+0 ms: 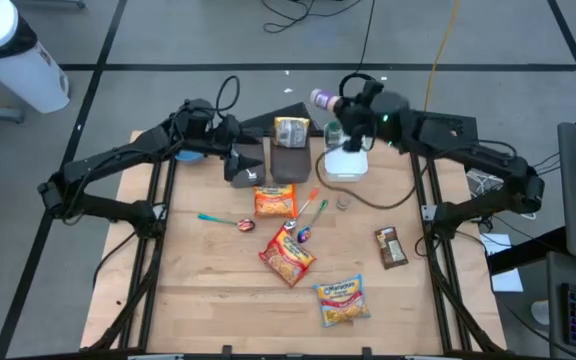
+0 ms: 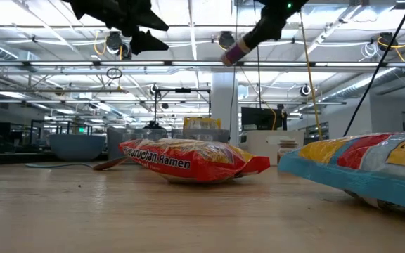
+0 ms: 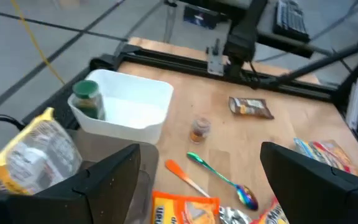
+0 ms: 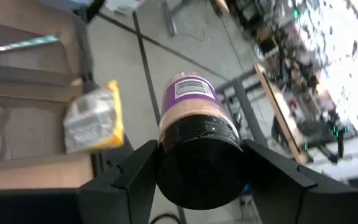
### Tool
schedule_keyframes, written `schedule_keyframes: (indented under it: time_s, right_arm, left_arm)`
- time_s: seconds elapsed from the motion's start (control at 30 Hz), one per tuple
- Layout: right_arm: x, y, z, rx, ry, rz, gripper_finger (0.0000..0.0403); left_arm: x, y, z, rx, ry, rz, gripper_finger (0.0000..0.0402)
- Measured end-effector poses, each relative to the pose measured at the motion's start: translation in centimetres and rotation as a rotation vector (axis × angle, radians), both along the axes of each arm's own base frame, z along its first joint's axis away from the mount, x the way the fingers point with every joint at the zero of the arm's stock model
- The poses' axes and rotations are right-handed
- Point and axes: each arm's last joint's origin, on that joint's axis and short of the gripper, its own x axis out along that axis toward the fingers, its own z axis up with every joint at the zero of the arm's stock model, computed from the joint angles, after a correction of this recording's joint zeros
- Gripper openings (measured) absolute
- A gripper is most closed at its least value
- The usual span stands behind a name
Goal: Pick & Place Food Item
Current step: Put the purple seasoning bottle into the white bin
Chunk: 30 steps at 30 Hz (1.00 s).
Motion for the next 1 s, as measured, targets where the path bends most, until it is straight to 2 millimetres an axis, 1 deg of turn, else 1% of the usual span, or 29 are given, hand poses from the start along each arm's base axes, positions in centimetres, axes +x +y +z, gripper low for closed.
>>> schedule_keyframes:
  time_s: [0.1, 0.2, 0.27, 0.37, 0.47, 0.57, 0.67, 0.77, 0.93, 1.0]
  right_arm:
    - [-0.6, -0.7, 1.8, 0.025, -0.002, -0.041, 0.0201]
    - [-1.0, -1.5, 2.6, 0.055, 0.028, -0.068, 0.0201]
    - [-0.8, -2.2, 2.6, 0.084, 0.048, -0.071, 0.0201]
    - [-0.4, -3.6, 1.6, 0.161, 0.121, -0.092, 0.0201]
    - [0.3, -5.2, 0.0, 0.219, 0.209, -0.123, 0.0201]
    - [0.6, -6.7, -1.4, 0.264, 0.291, -0.135, 0.0201]
    - [0.7, -8.1, -2.3, 0.311, 0.365, -0.164, 0.0201]
    - [0.6, -9.0, -2.7, 0.376, 0.432, -0.192, 0.0201]
    - [0.1, -9.9, -2.4, 0.541, 0.420, -0.154, 0.0201]
    - [-0.1, -10.3, -2.5, 0.582, 0.434, -0.163, 0.0201]
  left_arm:
    - [0.1, -0.2, 0.0, 0.016, 0.001, -0.016, 0.0342]
    - [0.2, -0.3, 0.1, 0.026, -0.007, -0.022, 0.0342]
    - [0.2, -0.3, 0.1, 0.027, -0.009, -0.022, 0.0342]
    - [0.2, -0.3, 0.1, 0.026, -0.009, -0.022, 0.0342]
    - [0.2, -0.3, 0.1, 0.022, -0.009, -0.020, 0.0342]
    - [0.2, -0.3, 0.1, 0.020, -0.008, -0.019, 0.0342]
    - [0.2, -0.3, 0.1, 0.019, -0.008, -0.019, 0.0342]
    - [0.2, -0.3, 0.0, 0.015, -0.004, -0.018, 0.0342]
    - [0.2, -0.3, 0.0, 0.016, -0.001, -0.019, 0.0342]
    - [0.2, -0.3, 0.0, 0.019, -0.001, -0.020, 0.0342]
